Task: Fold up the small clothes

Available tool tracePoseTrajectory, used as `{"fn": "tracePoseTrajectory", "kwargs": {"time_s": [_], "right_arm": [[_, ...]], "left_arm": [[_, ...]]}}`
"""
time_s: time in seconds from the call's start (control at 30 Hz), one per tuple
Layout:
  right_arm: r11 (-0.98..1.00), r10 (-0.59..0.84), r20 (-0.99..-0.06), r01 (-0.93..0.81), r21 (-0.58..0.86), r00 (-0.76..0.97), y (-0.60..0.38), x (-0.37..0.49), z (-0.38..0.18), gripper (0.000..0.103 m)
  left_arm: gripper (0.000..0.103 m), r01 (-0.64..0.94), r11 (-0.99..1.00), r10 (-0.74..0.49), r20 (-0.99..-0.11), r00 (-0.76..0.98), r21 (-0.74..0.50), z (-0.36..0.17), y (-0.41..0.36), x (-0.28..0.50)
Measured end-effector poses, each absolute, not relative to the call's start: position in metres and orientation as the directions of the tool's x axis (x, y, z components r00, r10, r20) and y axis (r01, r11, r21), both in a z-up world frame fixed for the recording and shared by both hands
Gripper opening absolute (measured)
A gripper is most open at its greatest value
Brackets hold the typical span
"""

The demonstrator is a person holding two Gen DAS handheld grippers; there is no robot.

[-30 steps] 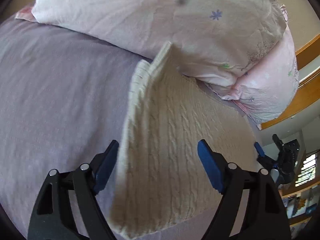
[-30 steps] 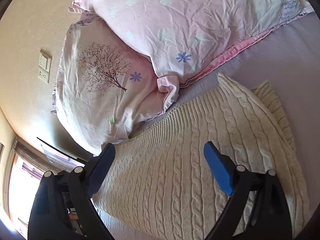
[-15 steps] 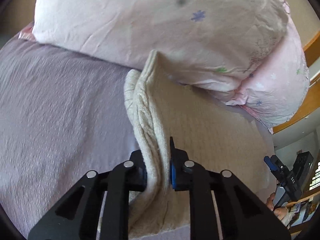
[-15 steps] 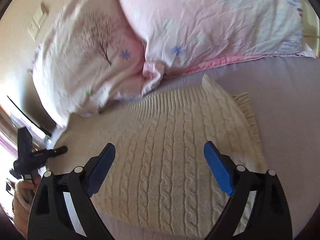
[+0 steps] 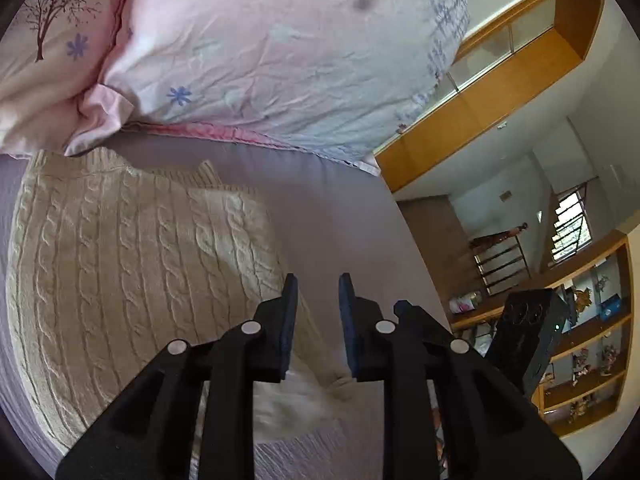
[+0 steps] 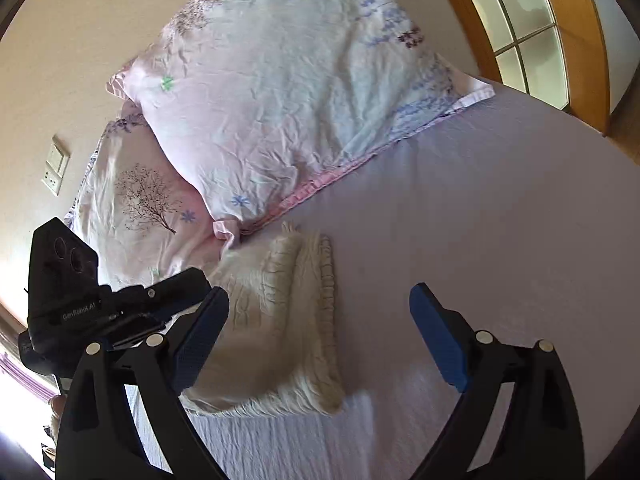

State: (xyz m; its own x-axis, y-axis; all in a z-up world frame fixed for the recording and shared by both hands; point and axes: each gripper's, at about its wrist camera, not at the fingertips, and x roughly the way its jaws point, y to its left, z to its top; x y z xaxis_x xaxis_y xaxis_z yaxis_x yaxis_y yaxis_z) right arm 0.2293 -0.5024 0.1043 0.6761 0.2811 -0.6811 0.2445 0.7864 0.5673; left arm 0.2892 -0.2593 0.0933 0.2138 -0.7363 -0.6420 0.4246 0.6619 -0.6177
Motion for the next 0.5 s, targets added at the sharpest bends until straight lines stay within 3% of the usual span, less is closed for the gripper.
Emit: {"fn": "tracePoseTrajectory", "kwargs": {"time_s": [0.03,0.1,0.2,0.27,0.33,0.47,0.5], "right_arm": [[0.79,0.288,-0.679,0.233,0.567,0.676,-0.505,0.229,0.106,0.094],[0.78,0.319,-0.661,0.207,0.59,0.679,-0.507,0.234,0.11,0.094],[0.754,0.429,-0.654,0.152,0.639,0.623,-0.493,0.265,0.104,0.094],[0.8,0.412,-0.728,0.165,0.576,0.548,-0.474,0.294,0.093,0.094],[0.835,0.386,-0.782,0.175,0.522,0.489,-0.456,0.31,0.084,0.084],[0.869,0.367,-0.731,0.069,0.491,0.575,-0.431,0.304,0.102,0.077],[0.87,0.375,-0.742,0.065,0.488,0.555,-0.427,0.307,0.101,0.071]], "left_arm": [[0.027,0.438,0.657,-0.743,-0.626,0.237,-0.613,0.098,-0.25,0.286],[0.053,0.441,0.69,-0.718,-0.622,0.313,-0.575,0.108,-0.224,0.284],[0.058,0.389,0.796,-0.604,-0.662,0.444,-0.465,0.114,-0.171,0.284],[0.063,0.302,0.862,-0.506,-0.713,0.486,-0.406,0.106,-0.135,0.289],[0.063,0.227,0.88,-0.475,-0.741,0.475,-0.418,0.091,-0.105,0.3],[0.063,0.172,0.887,-0.459,-0.771,0.442,-0.429,0.067,-0.073,0.305],[0.063,0.174,0.885,-0.463,-0.771,0.438,-0.432,0.063,-0.07,0.305]]}}
